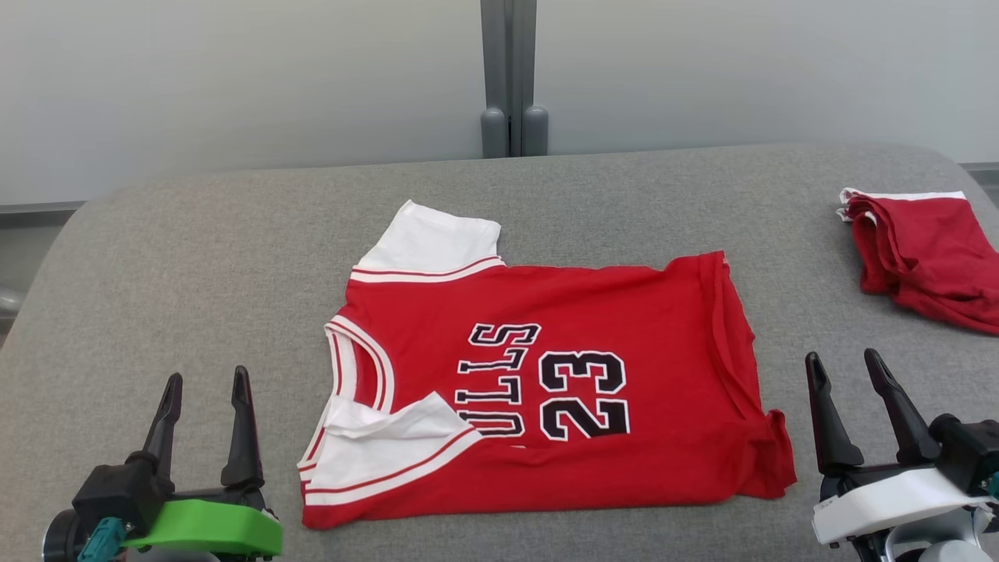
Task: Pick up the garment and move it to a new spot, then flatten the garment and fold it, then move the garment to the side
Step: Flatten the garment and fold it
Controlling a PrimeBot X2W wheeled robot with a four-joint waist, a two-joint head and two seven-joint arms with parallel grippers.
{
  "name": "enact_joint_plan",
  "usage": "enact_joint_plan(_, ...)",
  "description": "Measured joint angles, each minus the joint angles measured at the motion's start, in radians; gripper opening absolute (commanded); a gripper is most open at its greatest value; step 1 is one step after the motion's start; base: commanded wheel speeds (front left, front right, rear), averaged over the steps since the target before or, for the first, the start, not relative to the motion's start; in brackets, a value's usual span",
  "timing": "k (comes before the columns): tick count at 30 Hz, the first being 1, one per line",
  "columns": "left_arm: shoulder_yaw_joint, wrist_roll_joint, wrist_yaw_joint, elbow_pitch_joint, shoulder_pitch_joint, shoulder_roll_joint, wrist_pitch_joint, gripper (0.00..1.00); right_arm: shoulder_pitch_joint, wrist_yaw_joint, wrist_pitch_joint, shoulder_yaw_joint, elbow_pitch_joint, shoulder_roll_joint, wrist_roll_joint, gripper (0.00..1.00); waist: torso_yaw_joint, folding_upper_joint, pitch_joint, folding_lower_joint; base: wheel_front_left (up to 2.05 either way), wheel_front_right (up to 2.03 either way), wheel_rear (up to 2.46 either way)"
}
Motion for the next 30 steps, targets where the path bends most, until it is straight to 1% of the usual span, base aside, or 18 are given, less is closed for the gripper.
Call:
enact_joint_plan(14,-0.003,0.000,-0.001,0.011,0.002,0.000,0.000,1.00,0.008,0.000,0.017,-0.004,0.005,0.004,-0.014,1.00,-0.010,0.0000,0.002,0.0000,0.00,0.00,0.00)
enact_joint_plan(20,-0.002,0.000,-0.006,0.033,-0.010,0.012,0.000,1.00,-0.004,0.000,0.019,-0.006,0.014,0.004,-0.015,1.00,-0.010,0.0000,0.009,0.0000,0.00,0.00,0.00)
enact_joint_plan(24,-0.007,0.000,-0.017,0.052,-0.074,0.032,0.007,1.00,-0.055,0.000,0.037,-0.005,0.029,-0.002,-0.015,1.00,-0.014,0.0000,0.023,0.0000,0.00,0.00,0.00)
enact_joint_plan(30,-0.034,0.026,-0.040,0.083,-0.262,0.067,0.045,1.00,-0.216,0.000,0.088,0.029,0.065,-0.065,-0.026,1.00,-0.022,0.0000,0.075,0.0000,0.00,0.00,0.00)
